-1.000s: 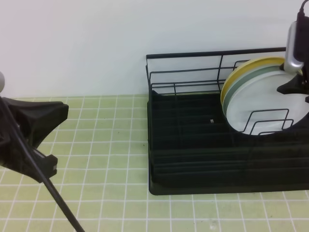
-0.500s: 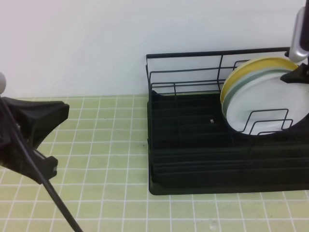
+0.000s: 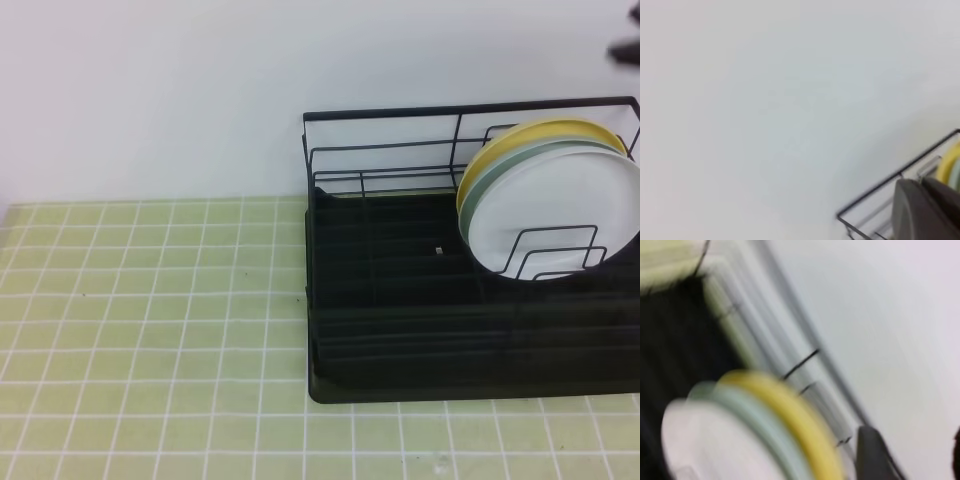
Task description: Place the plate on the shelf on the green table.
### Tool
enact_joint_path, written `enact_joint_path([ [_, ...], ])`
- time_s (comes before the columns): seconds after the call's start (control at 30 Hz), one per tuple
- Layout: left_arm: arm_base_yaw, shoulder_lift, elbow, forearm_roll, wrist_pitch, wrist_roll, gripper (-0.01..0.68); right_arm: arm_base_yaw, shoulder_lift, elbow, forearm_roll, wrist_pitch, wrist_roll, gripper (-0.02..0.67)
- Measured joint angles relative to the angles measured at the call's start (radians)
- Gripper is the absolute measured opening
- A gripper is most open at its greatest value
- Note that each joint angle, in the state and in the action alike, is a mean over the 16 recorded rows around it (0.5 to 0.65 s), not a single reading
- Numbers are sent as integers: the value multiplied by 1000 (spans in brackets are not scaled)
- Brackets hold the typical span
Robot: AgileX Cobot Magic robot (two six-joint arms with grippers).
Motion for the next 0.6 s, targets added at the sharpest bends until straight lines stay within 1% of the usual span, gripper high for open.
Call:
enact_joint_path([
  [0.2, 0, -141, 56, 8, -54, 47, 0, 0, -97, 0, 94, -46, 172, 148],
  [0.33, 0, -226, 130, 13, -89, 51, 0, 0, -169, 0, 160, -42, 256, 64],
  [0.43, 0, -286, 199, 14, -120, 39, 0, 0, -225, 0, 202, -14, 290, 26],
  [0.6, 0, -363, 310, 15, -165, 17, 0, 0, -330, 8, 240, 43, 313, 9],
])
